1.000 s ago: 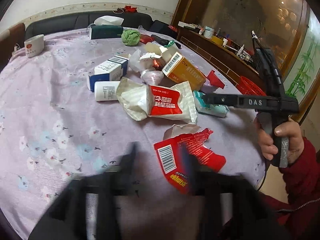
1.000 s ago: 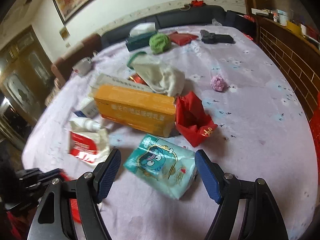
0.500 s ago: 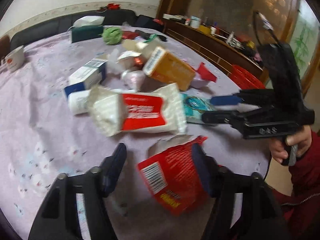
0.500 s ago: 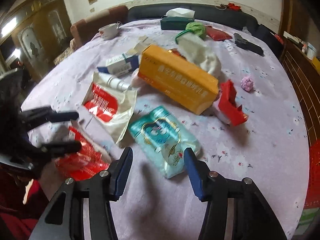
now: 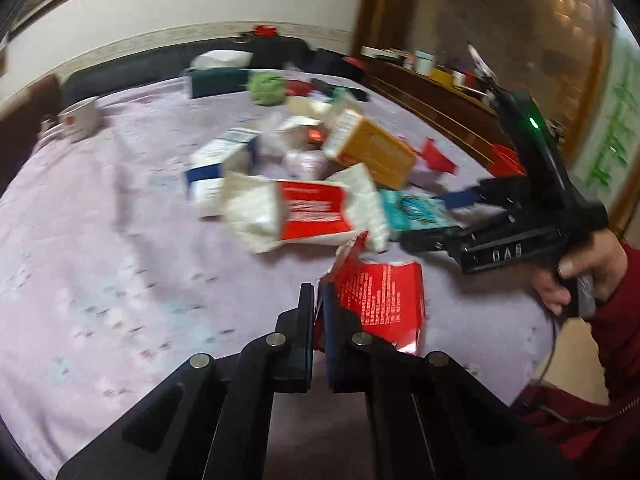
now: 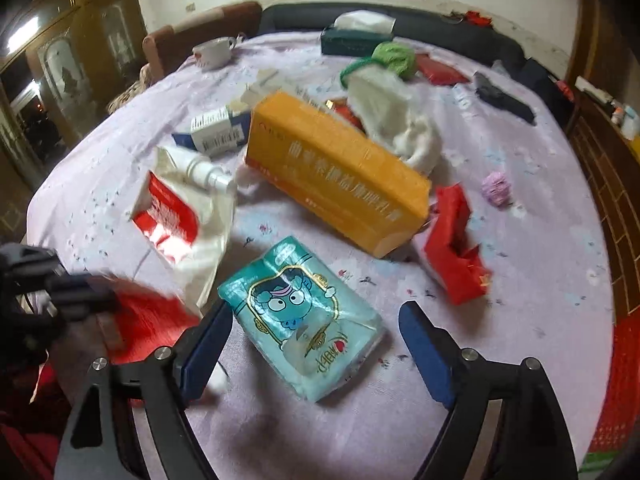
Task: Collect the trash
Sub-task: 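Hold the red wrapper in the left tool while the right tool grasps the teal wet-wipe pack, then carry both items to the red wastebasket and open both tools over it, then return to the table and grasp the white-and-red packet with the left tool, then hold the white packet in the left tool while the right tool grasps the red-and-pink wrapper, then carry both wrappers to the red wastebasket and open both tools over it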
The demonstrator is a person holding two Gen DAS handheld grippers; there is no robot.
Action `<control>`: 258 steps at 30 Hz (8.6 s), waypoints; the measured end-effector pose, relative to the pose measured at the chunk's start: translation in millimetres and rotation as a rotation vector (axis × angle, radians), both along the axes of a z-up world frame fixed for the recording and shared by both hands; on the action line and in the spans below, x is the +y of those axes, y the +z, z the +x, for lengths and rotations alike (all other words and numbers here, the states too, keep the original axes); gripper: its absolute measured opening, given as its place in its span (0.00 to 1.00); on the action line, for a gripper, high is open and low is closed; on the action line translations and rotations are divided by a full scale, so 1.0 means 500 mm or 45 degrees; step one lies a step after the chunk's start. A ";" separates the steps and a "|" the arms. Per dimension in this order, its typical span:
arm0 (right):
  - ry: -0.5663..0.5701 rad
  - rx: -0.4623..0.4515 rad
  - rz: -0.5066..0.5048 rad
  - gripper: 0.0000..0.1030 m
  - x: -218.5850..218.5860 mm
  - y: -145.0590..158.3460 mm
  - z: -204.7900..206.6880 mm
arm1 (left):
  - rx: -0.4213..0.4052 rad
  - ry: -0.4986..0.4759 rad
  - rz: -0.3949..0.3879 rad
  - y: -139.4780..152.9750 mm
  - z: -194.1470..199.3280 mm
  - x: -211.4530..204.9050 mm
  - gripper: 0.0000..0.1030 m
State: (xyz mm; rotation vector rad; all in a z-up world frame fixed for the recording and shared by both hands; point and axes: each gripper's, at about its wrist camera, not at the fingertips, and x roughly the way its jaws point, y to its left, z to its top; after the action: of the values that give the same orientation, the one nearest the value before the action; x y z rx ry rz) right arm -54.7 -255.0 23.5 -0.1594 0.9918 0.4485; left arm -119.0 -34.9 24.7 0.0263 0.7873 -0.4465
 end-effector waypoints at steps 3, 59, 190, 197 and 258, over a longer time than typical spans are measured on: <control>-0.012 -0.023 -0.069 0.72 0.017 -0.012 -0.006 | -0.003 0.031 0.022 -0.001 -0.001 0.007 0.04; -0.473 -0.383 -0.122 0.40 -0.107 0.103 -0.164 | -0.242 -0.093 0.072 0.122 -0.018 -0.140 0.01; -0.360 -0.236 0.012 0.49 -0.092 0.076 0.021 | -0.141 -0.013 -0.159 0.025 0.036 -0.114 0.20; -0.397 -0.279 -0.024 0.08 -0.083 0.062 0.012 | -0.205 -0.018 -0.145 0.033 0.022 -0.120 0.20; -0.618 -0.499 0.159 0.08 -0.110 0.092 -0.136 | -0.085 -0.028 -0.019 0.014 0.016 -0.140 0.90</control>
State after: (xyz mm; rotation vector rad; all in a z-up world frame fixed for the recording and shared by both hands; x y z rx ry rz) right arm -122.5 -309.8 69.5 0.1047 0.5854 0.0271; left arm -111.2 -105.1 31.8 0.0356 0.7187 -0.4703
